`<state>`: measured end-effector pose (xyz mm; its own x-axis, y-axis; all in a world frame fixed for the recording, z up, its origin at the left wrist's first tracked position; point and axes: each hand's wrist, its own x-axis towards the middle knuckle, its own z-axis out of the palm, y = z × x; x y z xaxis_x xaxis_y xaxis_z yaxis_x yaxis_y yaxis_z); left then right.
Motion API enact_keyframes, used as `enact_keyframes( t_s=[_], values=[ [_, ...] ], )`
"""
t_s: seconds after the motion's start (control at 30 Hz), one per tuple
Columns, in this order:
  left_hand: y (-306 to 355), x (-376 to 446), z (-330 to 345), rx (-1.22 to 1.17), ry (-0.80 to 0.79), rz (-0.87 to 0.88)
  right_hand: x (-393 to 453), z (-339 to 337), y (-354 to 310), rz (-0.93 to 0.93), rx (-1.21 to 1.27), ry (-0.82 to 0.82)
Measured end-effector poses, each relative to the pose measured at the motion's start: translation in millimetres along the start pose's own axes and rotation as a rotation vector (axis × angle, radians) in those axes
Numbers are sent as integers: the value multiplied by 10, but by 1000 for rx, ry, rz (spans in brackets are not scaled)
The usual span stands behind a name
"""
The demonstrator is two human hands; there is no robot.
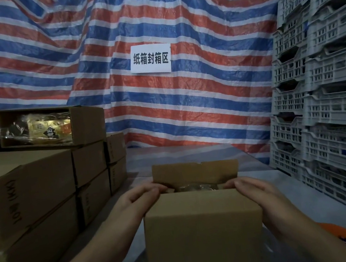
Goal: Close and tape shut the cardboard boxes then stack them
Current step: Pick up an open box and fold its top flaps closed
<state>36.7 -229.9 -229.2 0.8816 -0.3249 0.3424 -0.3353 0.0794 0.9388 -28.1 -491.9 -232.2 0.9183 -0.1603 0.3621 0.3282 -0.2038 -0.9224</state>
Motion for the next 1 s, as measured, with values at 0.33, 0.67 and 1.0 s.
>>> enact_keyframes(
  t_s=[0.33, 0.67, 1.0],
  values=[
    [-40, 20, 30, -62, 85, 108, 38, 58, 86, -44, 204, 172],
    [13, -9, 43, -27, 60, 38, 36, 88, 57, -42, 259, 26],
    [43, -114, 90, 18, 89, 130, 9, 86, 77, -48, 233, 68]
  ],
)
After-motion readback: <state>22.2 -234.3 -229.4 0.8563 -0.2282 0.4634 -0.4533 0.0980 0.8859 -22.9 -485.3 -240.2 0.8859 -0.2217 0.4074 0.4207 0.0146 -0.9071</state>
